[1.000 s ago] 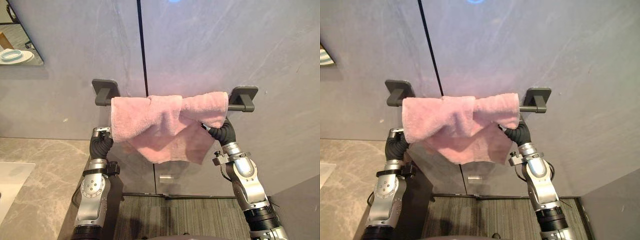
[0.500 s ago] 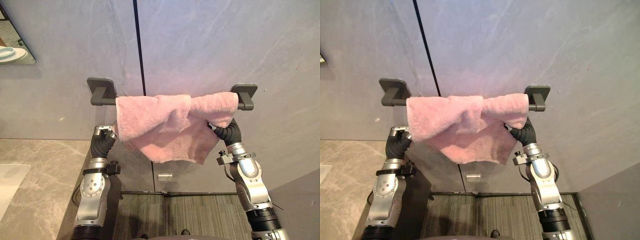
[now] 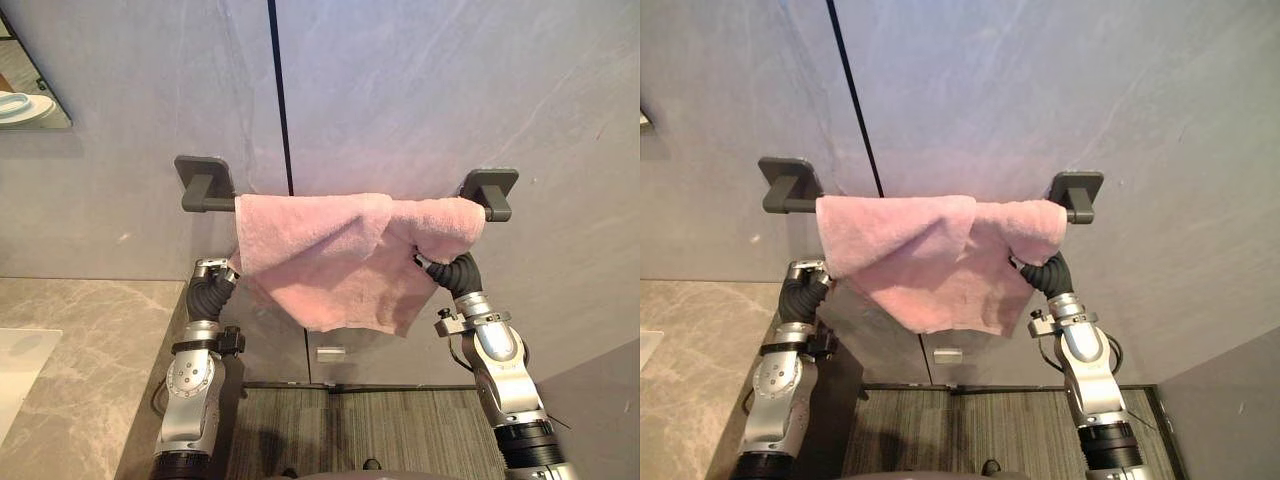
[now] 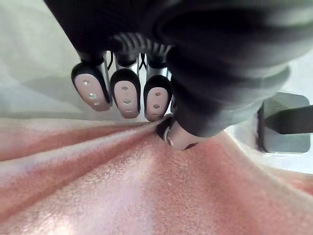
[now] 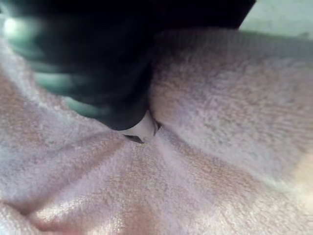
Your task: Organize washtable
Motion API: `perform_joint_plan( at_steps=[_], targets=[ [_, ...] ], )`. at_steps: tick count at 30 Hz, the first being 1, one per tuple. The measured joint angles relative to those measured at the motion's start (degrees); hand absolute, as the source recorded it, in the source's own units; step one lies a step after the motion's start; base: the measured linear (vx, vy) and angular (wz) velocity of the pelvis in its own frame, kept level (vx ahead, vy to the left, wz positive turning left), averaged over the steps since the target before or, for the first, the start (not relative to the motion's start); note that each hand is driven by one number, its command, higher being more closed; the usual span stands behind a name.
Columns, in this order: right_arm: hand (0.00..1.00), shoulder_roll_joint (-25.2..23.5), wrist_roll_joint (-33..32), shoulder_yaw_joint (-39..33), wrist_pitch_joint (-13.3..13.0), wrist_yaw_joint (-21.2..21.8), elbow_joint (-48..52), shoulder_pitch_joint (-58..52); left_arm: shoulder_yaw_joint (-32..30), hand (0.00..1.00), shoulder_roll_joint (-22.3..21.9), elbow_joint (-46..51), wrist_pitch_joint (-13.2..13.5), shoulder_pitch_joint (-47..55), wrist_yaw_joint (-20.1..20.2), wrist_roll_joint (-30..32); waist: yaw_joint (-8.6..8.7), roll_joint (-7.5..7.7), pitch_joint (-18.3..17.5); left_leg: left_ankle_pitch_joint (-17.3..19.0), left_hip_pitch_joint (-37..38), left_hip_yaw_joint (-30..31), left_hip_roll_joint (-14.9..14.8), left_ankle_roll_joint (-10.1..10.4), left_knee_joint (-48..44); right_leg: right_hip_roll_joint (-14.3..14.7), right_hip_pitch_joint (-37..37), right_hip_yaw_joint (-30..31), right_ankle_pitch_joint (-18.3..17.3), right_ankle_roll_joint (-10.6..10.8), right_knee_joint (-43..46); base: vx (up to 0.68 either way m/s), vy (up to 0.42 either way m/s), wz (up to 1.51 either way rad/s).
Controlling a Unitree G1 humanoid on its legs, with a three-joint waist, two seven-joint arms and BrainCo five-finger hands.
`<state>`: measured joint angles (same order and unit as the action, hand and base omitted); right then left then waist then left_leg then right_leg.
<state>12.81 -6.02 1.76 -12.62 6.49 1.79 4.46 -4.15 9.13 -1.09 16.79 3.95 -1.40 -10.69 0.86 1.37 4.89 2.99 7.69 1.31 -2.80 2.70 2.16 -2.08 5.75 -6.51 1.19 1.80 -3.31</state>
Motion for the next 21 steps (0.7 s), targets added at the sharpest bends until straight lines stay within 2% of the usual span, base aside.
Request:
perform_joint_plan(
  at_steps=[9,16,17,20,21],
  targets=[
    [1.0,0.05,2.37,1.19,-0.66,-0.11,-0.94,-0.98,-0.02,1.0,0.03,-5.73,0.16,0.09,-0.11,-0.68,-0.05,0.49,0.16,0.08,-0.82,0.17,-0.1,-0.09,-0.04,-0.01,-0.26,-0.19,-0.28,0.01,0.1,0.0,0.0,0.01],
    [1.0,0.04,3.94,1.54,-1.04,-0.36,-1.13,-1.74,0.7,1.0,0.02,-8.02,0.0,1.32,-0.07,-1.01,-0.09,1.9,0.19,0.18,-0.99,0.14,-0.1,-0.2,-0.08,-0.08,-1.41,-0.05,-1.53,0.08,2.2,0.0,0.0,0.0],
    [0.0,0.03,3.94,1.56,-1.05,-0.39,-1.14,-1.79,0.97,1.0,0.01,-8.25,0.0,1.33,-0.08,-1.01,-0.1,1.91,0.18,0.18,-1.0,0.13,-0.1,-0.21,-0.08,-0.11,-1.43,-0.05,-1.54,0.1,2.23,0.0,0.0,0.0],
    [0.0,0.01,3.97,1.59,-1.02,-0.6,-2.38,-1.96,1.84,1.0,-0.06,-9.7,-0.04,1.37,-0.07,-1.01,-0.13,1.94,0.17,0.19,-1.05,0.06,-0.1,-0.22,-0.09,-0.15,-1.63,0.08,-1.59,0.13,2.44,-0.01,0.001,0.0],
    [0.0,0.01,4.09,1.57,-0.87,-0.92,-3.14,-2.11,1.85,0.0,-0.06,-9.89,-0.08,1.71,-0.07,-1.01,-0.12,1.93,0.17,0.19,-1.06,0.06,-0.12,-0.23,-0.11,-0.14,-1.71,0.09,-1.65,0.14,2.59,0.0,0.0,0.0]
  ],
)
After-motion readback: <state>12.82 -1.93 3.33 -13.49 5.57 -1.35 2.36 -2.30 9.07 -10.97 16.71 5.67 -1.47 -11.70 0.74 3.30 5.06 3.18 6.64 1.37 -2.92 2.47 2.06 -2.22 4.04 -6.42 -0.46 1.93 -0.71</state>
